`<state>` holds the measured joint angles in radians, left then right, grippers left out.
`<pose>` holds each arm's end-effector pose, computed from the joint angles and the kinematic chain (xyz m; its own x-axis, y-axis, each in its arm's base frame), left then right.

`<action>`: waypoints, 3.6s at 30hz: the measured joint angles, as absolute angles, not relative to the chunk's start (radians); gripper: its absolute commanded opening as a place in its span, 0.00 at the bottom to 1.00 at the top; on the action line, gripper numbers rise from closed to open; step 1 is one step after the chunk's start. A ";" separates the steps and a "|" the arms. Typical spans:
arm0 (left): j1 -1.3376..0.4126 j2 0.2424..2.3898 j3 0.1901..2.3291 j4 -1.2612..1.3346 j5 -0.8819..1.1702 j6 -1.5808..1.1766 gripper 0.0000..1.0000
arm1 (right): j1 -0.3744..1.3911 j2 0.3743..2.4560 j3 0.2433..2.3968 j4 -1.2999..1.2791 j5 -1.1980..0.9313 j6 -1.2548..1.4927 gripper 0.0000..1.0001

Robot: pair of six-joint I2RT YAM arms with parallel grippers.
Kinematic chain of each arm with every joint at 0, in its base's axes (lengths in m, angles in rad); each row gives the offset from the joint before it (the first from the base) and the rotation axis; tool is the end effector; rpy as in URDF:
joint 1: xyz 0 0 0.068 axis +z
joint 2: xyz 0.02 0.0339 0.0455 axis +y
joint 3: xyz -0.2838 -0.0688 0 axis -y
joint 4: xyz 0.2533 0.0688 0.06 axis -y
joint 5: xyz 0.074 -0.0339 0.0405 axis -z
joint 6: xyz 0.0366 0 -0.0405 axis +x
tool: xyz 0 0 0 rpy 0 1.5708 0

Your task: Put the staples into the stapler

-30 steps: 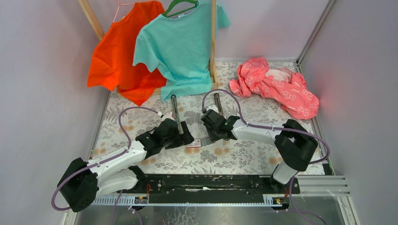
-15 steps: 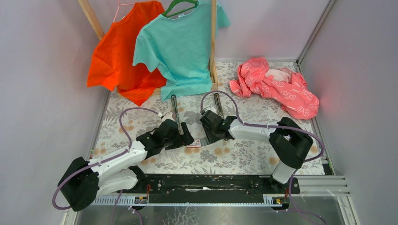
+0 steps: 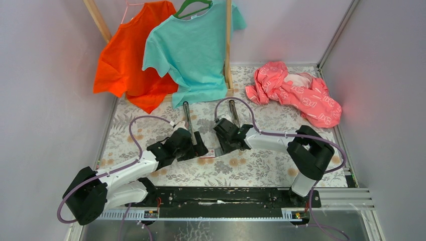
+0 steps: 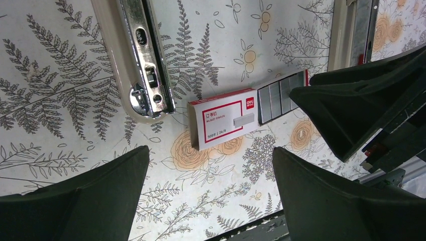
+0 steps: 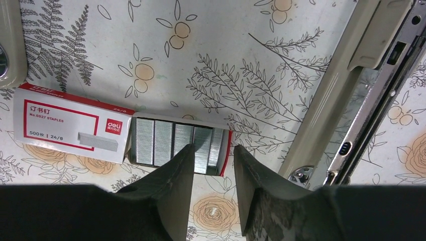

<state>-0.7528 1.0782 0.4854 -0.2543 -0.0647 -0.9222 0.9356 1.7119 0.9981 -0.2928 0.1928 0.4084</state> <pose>0.1495 -0.1368 0.1890 -0.8492 -0.2942 -0.4386 -0.0426 0.8659 -0.4984 0.2130 0.2771 0.1811 -0.7498 -0.3602 -0.5551 -0.4702 0.8803 0.0638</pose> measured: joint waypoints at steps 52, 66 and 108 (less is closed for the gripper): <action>-0.783 1.129 0.485 -0.208 -0.043 -0.937 0.95 | 0.892 1.726 1.013 -0.270 0.085 0.401 0.32; -0.803 1.156 0.482 -0.185 -0.040 -0.950 0.94 | 0.892 1.734 1.016 -0.270 0.059 0.403 0.24; -0.811 0.973 0.444 -0.223 -0.163 -0.966 0.98 | 0.802 1.460 0.889 -0.253 0.111 0.342 0.21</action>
